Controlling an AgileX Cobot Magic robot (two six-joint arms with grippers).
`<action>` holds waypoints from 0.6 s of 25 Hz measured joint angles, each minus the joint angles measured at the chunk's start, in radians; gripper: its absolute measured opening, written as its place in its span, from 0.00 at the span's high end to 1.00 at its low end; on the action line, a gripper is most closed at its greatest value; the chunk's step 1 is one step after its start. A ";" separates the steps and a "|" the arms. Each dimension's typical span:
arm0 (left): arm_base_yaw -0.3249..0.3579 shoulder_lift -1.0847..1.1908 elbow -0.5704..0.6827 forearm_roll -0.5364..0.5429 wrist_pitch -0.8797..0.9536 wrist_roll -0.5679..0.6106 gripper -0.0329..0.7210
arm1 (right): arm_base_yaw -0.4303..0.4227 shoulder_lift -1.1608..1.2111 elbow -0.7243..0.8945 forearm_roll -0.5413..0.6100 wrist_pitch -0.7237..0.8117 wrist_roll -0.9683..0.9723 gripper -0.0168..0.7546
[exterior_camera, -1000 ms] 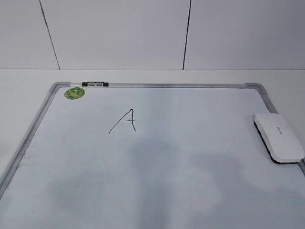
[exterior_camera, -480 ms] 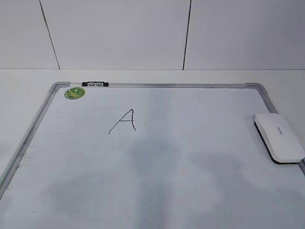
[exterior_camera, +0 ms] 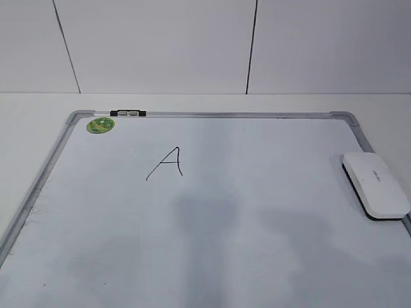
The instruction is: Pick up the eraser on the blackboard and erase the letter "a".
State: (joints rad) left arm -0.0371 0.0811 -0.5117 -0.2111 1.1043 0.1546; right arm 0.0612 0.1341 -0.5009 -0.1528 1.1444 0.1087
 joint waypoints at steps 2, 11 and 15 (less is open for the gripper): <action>0.000 -0.052 0.000 0.000 0.003 0.000 0.64 | -0.020 -0.029 0.000 0.000 0.000 0.000 0.23; 0.000 -0.071 0.002 -0.006 0.007 0.000 0.64 | -0.032 -0.149 0.002 -0.004 0.000 0.000 0.23; 0.000 -0.071 0.002 -0.006 0.007 0.000 0.64 | -0.032 -0.151 0.002 -0.004 0.000 0.000 0.23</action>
State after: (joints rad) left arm -0.0371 0.0106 -0.5100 -0.2173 1.1111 0.1546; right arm 0.0296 -0.0169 -0.4993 -0.1568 1.1444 0.1087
